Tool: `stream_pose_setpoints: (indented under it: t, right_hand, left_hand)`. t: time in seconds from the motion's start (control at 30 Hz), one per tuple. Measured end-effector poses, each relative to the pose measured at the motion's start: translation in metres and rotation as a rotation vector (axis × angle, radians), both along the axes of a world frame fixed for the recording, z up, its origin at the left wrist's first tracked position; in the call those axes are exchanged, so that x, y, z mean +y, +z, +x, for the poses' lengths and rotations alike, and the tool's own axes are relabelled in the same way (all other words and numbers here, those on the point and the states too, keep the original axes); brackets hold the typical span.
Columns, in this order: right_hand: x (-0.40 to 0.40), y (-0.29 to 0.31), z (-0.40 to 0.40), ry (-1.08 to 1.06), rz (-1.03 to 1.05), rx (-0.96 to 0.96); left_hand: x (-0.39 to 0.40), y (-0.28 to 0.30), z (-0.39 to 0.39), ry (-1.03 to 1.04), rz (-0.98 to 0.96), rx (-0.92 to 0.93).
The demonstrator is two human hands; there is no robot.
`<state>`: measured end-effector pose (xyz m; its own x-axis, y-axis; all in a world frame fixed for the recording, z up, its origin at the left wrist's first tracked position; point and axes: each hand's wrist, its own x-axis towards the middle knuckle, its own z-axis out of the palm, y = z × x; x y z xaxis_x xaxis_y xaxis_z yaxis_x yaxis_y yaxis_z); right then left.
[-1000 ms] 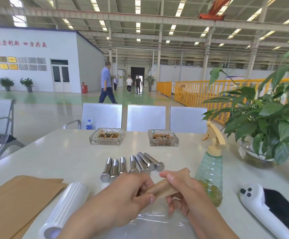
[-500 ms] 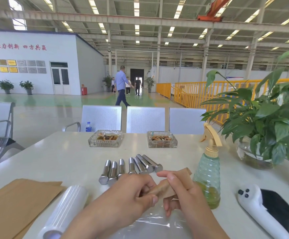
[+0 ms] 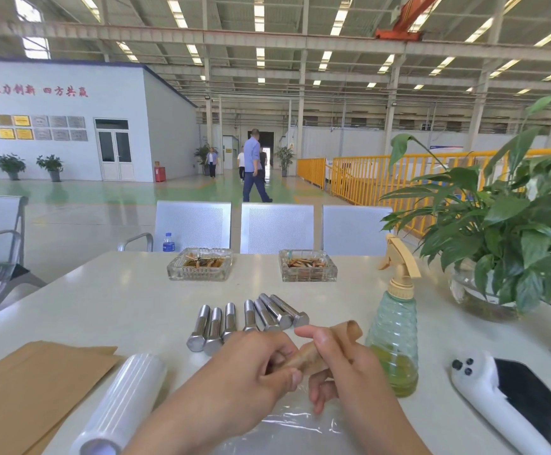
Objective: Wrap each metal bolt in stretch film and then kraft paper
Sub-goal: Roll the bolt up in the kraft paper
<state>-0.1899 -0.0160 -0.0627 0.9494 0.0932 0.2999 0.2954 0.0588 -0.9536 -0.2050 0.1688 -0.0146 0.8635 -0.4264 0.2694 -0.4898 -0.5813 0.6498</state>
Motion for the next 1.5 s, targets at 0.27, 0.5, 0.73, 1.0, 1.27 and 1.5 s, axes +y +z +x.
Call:
stream_pose_setpoints:
  t: [0.27, 0.5, 0.73, 1.0, 1.27, 1.5]
  right_hand:
    - [0.000, -0.001, -0.004, -0.139, -0.201, -0.115]
    - [0.002, 0.012, -0.011, -0.067, 0.019, -0.083]
    - [-0.007, 0.020, -0.007, 0.234, 0.416, 0.207]
    - [-0.014, 0.015, -0.006, 0.273, 0.435, 0.238]
    - [-0.009, 0.008, -0.004, 0.300, 0.344, 0.167]
    - [-0.009, 0.007, -0.005, 0.230, 0.230, 0.079]
  left_hand:
    - [0.007, -0.001, 0.001, -0.037, -0.016, 0.046]
    - [0.011, 0.001, 0.007, -0.063, -0.142, 0.153]
    - [0.014, 0.006, 0.008, -0.166, -0.207, 0.291]
    - [0.009, 0.003, 0.008, -0.237, -0.186, 0.305]
    - [0.008, 0.004, 0.007, -0.232, -0.216, 0.311]
    - [0.010, 0.001, 0.006, -0.236, -0.242, 0.310]
